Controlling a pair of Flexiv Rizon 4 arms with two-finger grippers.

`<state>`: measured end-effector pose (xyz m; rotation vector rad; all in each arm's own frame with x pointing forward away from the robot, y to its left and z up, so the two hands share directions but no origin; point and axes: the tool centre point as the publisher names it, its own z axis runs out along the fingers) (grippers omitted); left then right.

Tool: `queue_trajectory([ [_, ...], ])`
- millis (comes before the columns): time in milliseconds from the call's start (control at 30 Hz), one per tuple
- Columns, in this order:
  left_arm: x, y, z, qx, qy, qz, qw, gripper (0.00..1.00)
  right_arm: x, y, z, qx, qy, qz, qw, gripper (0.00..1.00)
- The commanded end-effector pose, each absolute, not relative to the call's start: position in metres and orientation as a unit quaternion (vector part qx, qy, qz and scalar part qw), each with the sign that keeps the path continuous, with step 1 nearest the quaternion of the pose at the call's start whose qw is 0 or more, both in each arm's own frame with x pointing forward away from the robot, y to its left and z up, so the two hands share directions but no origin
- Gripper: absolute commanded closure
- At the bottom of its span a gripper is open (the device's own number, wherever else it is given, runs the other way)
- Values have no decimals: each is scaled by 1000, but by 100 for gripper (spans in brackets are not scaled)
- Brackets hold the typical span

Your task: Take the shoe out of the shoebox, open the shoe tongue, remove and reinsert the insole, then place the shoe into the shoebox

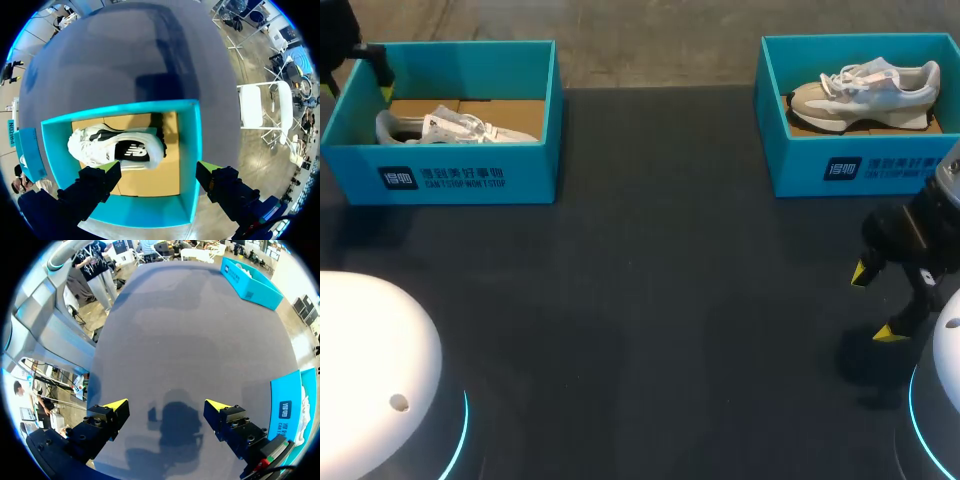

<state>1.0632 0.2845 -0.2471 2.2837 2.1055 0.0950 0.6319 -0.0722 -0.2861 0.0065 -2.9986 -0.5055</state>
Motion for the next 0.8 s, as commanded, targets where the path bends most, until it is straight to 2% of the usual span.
queue_trajectory([
  [33,1043,286,-229,733,679,38,20,0,631,-72,-287,2,-985,-165,49,0],
  [800,991,278,-194,732,681,18,8,0,631,-72,-287,2,-985,-165,49,0],
])
